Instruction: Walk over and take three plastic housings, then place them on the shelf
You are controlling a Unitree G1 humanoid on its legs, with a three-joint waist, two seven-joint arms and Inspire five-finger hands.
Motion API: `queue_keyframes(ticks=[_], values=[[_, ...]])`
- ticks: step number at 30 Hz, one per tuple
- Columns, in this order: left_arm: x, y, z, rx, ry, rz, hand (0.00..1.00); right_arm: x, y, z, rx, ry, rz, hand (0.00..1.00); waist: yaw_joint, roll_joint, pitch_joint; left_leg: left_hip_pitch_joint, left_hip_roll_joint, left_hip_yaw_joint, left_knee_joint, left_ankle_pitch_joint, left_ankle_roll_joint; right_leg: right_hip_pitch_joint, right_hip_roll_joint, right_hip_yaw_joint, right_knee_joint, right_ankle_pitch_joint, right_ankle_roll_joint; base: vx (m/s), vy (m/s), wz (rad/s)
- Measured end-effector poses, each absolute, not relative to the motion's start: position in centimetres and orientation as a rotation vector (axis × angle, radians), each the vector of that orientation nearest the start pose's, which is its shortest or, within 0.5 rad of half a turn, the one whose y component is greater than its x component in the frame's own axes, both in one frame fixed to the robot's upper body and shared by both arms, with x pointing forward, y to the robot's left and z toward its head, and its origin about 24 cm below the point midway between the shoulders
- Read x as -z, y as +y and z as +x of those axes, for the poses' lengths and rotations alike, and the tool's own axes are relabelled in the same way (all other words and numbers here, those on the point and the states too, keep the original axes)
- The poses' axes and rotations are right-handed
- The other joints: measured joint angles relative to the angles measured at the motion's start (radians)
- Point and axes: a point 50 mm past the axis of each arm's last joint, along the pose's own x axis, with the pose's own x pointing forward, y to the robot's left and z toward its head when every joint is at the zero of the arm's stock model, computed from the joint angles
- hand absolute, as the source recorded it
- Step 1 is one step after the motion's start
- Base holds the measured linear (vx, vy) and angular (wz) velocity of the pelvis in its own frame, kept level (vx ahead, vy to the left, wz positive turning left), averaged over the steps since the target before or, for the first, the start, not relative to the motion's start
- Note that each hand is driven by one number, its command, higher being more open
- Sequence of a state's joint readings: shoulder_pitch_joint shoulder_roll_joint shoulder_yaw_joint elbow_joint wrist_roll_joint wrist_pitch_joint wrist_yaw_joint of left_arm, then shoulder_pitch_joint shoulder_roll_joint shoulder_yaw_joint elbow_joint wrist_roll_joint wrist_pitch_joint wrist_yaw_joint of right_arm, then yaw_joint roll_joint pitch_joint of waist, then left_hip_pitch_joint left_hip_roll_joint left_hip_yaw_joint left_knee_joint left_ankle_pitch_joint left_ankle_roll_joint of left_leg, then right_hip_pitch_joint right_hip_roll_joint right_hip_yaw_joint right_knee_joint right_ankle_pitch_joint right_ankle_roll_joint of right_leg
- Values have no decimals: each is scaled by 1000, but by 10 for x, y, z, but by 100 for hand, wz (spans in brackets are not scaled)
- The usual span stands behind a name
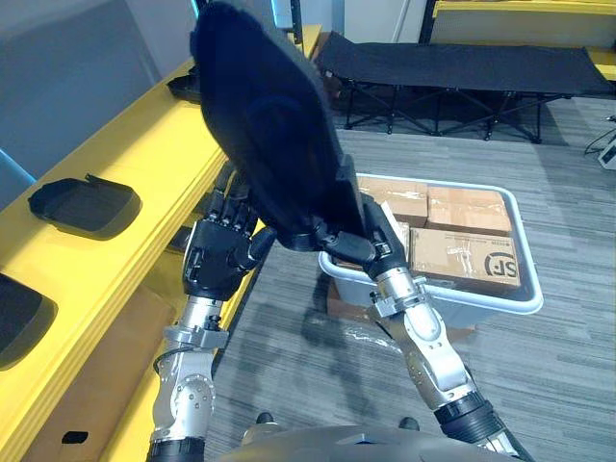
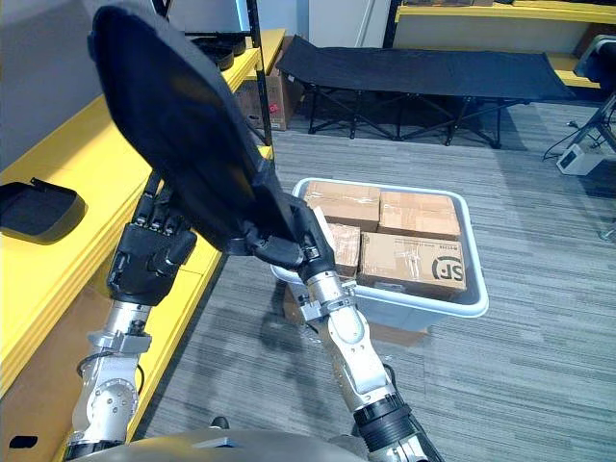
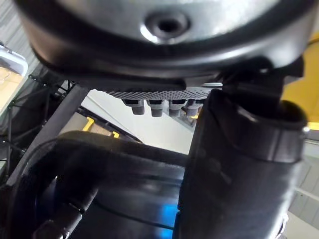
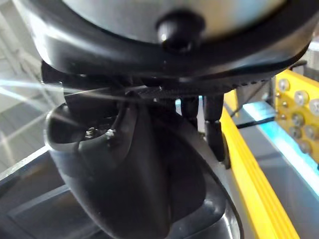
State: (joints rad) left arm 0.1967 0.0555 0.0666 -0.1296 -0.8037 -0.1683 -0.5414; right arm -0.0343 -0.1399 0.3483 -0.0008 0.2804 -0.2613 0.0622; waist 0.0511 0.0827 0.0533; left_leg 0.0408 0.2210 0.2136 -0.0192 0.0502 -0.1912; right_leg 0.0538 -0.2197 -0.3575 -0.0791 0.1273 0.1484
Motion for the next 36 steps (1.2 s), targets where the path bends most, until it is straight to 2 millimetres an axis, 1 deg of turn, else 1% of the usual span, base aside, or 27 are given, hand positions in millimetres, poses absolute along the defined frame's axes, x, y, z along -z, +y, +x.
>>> queue_keyframes(ticks=[4, 8, 9, 16, 23, 28, 29, 32, 36], values=[[-58, 171, 207, 346, -328, -666, 100, -64, -80, 240, -452, -212, 174, 0, 0, -5, -4, 0, 0, -1, 0, 0, 0, 1, 0, -1, 0, 0, 0, 0, 0, 0], [-59, 172, 208, 336, -327, -668, 100, -61, -73, 237, -499, -190, 175, 0, 0, -8, -8, 0, 0, -2, 0, 0, 0, 1, 0, -2, 0, 0, 0, 0, 0, 0], [-58, 172, 208, 332, -327, -668, 0, -60, -72, 236, -507, -184, 174, 0, 0, -9, -9, 0, 0, -2, 0, 0, 0, 1, 0, -3, 0, 0, 0, 0, 0, 0], [-58, 173, 209, 295, -319, -682, 0, -55, -66, 234, -531, -149, 191, 0, 0, -20, -32, -1, 0, -8, -1, 0, 0, 0, -1, -11, 0, -4, -2, 0, 0, 0], [-59, 175, 209, 275, -335, -686, 0, -52, -62, 233, -540, -131, 216, 0, -1, -21, -39, -1, 0, -8, 0, 1, 0, 0, -1, -12, 0, -5, -3, 0, 0, 0], [-62, 178, 209, 228, -381, -657, 0, -53, -50, 229, -562, -128, 251, 0, -5, -31, -49, -1, 0, -8, 0, 0, 0, -1, -1, -12, 0, -5, -3, 0, 0, 0], [-64, 178, 210, 228, -389, -646, 0, -53, -49, 229, -562, -128, 254, 100, -3, -34, -50, -1, 0, -8, 0, 0, 0, 0, -1, -13, 0, -5, -3, 0, 0, 0], [-64, 178, 210, 219, -391, -645, 0, -53, -48, 229, -567, -128, 256, 100, 0, -37, -53, -1, 0, -9, 0, 0, 0, 0, -1, -15, 0, -6, -4, 0, 0, 0], [-64, 181, 212, 162, -369, -621, 0, -52, -42, 224, -627, -126, 244, 100, -4, -37, -53, -2, 0, -10, 0, 1, 0, 0, -2, -16, 0, -6, -5, 0, 0, 0]])
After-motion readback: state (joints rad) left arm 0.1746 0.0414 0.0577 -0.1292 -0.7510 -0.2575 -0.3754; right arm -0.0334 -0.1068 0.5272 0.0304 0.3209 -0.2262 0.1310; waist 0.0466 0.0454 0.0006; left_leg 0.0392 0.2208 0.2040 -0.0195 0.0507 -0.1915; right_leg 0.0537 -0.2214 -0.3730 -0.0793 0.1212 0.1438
